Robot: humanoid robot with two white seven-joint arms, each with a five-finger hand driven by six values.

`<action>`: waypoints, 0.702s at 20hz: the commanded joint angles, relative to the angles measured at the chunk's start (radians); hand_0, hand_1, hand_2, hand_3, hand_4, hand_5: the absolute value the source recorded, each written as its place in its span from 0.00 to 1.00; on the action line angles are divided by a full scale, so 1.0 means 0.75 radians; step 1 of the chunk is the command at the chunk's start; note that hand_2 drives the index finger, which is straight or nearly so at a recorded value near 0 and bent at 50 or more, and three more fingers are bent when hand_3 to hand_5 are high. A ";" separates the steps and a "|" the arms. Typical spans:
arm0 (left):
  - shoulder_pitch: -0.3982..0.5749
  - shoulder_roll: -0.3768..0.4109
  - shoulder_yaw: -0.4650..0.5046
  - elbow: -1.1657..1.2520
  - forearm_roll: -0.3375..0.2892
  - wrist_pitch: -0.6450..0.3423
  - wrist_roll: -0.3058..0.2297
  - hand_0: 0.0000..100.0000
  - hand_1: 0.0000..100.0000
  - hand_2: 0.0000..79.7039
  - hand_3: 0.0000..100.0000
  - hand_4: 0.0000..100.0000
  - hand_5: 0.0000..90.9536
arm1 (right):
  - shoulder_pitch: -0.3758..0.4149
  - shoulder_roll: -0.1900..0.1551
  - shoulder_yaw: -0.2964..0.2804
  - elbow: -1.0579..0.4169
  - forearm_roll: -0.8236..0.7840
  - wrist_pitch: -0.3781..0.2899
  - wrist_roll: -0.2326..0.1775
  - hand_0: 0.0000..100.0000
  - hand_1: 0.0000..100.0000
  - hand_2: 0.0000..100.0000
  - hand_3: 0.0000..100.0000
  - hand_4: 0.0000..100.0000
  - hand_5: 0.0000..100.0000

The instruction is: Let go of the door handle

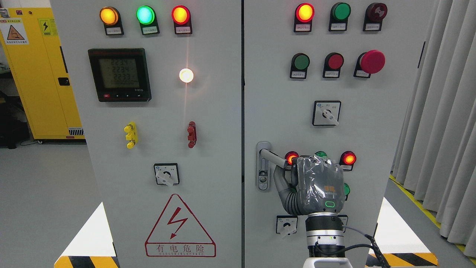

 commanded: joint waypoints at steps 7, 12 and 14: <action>0.000 0.000 0.000 0.000 0.000 0.001 0.001 0.12 0.56 0.00 0.00 0.00 0.00 | -0.006 0.002 -0.004 -0.003 0.000 0.001 0.000 0.68 0.40 1.00 1.00 1.00 1.00; 0.000 0.000 0.000 0.000 0.000 0.001 0.001 0.12 0.56 0.00 0.00 0.00 0.00 | -0.006 0.002 -0.006 -0.001 0.000 0.001 0.000 0.68 0.40 1.00 1.00 1.00 1.00; 0.000 0.000 0.000 0.000 0.000 0.001 0.001 0.12 0.56 0.00 0.00 0.00 0.00 | -0.010 0.002 -0.004 -0.003 0.000 0.001 0.000 0.67 0.40 1.00 1.00 1.00 1.00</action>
